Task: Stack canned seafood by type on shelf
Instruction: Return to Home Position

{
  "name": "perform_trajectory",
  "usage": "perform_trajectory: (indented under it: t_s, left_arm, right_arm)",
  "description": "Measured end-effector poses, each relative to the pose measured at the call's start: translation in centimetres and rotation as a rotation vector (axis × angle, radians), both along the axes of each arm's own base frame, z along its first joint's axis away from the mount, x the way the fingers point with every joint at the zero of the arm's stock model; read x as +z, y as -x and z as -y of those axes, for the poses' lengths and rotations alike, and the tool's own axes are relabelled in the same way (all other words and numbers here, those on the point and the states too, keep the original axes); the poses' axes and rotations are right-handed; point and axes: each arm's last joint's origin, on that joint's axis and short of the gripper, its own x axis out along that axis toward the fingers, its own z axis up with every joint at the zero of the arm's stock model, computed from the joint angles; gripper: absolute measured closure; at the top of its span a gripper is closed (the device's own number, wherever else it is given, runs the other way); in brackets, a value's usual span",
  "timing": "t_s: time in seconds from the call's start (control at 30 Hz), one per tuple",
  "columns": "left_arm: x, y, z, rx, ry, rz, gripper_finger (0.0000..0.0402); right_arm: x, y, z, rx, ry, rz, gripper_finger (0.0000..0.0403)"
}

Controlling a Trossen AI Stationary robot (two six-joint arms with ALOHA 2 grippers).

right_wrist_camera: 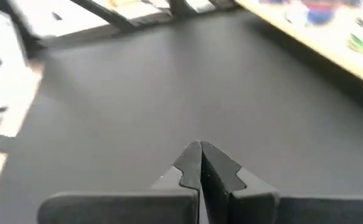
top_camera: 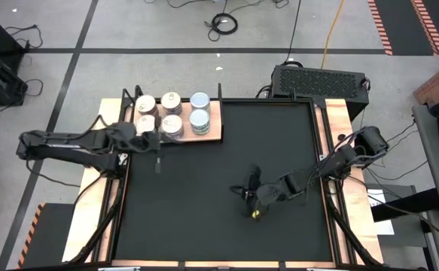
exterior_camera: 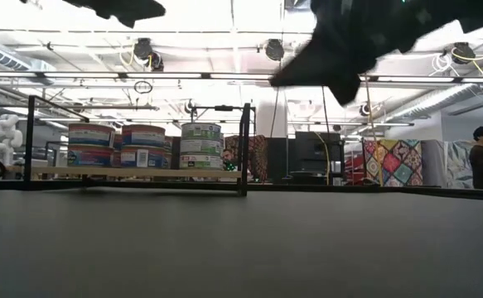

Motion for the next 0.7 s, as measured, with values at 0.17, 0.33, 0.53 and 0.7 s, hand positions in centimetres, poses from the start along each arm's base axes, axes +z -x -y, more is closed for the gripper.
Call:
perform_trajectory:
  t_s: [0.17, 0.33, 0.53, 0.7]
  left_arm:
    - [-0.8, 2.3, 1.0, -0.044, 0.090, 0.069, 0.0334]
    - [-2.7, 3.5, 1.5, -0.074, 0.111, 0.163, 0.0334]
    - [-6.1, 3.8, 1.5, -0.074, 0.191, 0.292, 0.0334]
    - [-7.2, 3.8, 1.2, -0.034, 0.265, 0.354, 0.0334]
  right_arm:
    - [2.6, -0.1, 1.1, 0.060, 0.023, 0.099, 0.0403]
    - [4.9, 0.4, 2.6, 0.076, 0.076, 0.153, 0.0403]
    - [7.5, 1.4, 5.1, 0.115, 0.118, 0.195, 0.0403]
    - [9.0, 2.9, 7.1, 0.096, 0.149, 0.174, 0.0403]
